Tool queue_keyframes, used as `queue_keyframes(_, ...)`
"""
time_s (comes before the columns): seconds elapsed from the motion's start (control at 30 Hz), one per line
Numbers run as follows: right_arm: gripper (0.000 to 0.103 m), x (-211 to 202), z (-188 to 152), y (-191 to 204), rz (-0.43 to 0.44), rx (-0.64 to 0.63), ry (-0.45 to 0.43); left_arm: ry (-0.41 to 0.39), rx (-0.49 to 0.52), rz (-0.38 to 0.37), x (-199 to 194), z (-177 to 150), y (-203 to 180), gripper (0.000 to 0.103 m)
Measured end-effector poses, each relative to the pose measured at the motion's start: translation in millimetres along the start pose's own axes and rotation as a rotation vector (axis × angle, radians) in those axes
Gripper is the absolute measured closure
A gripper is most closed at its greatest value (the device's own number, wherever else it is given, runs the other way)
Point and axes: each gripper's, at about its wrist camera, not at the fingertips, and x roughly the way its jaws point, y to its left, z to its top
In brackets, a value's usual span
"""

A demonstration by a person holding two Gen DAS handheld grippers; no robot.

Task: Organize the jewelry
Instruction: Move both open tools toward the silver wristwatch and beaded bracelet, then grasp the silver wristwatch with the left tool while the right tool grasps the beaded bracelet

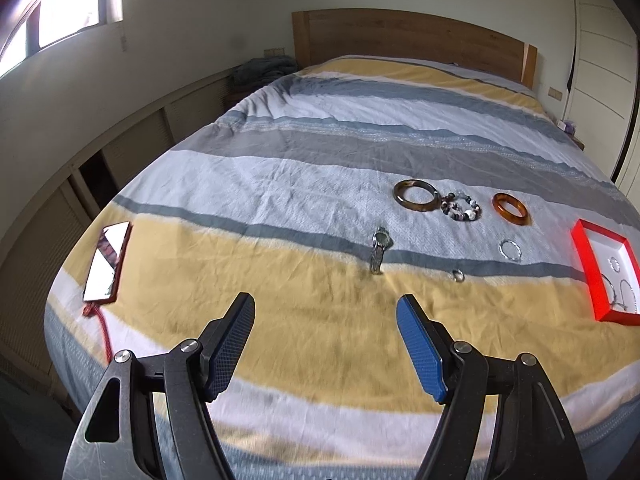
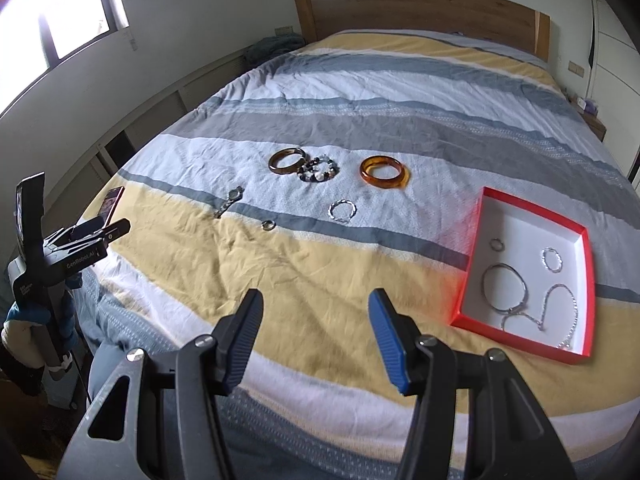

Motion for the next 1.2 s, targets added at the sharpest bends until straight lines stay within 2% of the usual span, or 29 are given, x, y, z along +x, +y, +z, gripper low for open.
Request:
queue_keyframes(0.43,0.05,60,33,-20,0.02,0.03,0.041,0.039,0.079,-0.036,75,37,-10,0.031)
queue_keyframes(0.87,0.051,112,58,-39,0.057,0.081,0.051,0.101,0.118,-0.117,138,41,-34,0.031)
queue_keyframes(1.13,0.054,146,80,-35,0.101,0.084,0.054,0.12,0.125,-0.143,164,42,-38,0.036)
queue_keyframes(1.2,0.055,154,86,-34,0.107,0.081,0.054,0.129,0.128,-0.143,171,41,-38,0.041)
